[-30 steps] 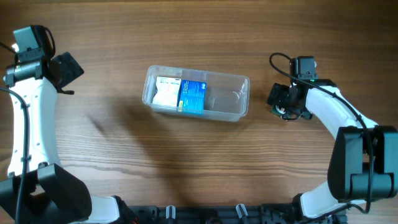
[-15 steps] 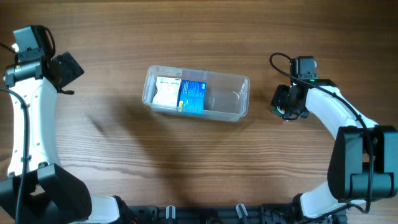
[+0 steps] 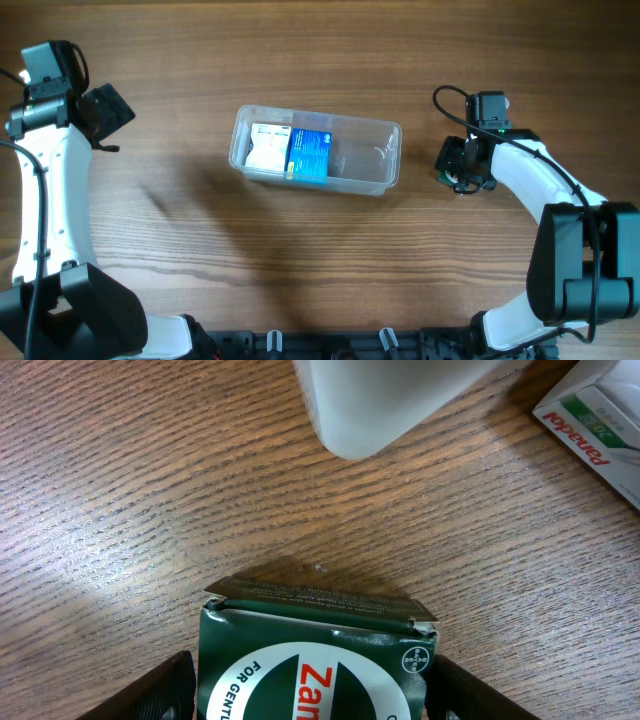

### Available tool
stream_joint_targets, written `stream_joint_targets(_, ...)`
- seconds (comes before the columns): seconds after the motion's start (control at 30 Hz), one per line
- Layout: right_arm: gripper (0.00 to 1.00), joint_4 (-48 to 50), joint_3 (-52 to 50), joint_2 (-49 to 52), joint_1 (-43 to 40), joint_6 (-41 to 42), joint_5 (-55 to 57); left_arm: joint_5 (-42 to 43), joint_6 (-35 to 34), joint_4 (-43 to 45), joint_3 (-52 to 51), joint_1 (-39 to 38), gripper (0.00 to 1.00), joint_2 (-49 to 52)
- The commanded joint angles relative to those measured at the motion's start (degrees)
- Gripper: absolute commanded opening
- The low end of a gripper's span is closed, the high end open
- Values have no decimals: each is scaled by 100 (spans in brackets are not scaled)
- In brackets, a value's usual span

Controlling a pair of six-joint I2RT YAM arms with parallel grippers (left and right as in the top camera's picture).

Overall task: Pack container
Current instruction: 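Lift the green tin and carry it over the container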

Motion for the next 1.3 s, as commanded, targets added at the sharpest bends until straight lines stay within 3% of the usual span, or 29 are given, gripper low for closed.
stream_joint_targets(0.0,73,-199,-212,168,-13,39,-229,-74,9,13,37,11,100,-101)
stream_joint_targets(0.33,73,251,-682,168,-13,186,-247,-74,9,13,37,11,100,-98)
stream_joint_targets(0.5,70,254,-682,168,-13,186,-247,-74,9,13,37,11,100,-98)
stream_joint_targets(0.63,60,195,-682,168,-13,186,-249,-74,11,13,37,11,100,-101)
stream_joint_targets(0.93,54,59,-680,162,-13,190,-763,-74,11,13,37,11,100,-101)
stream_joint_targets(1.27,54,-72,-680,-24,-13,164,-664,-74,11,15,37,11,100,-101)
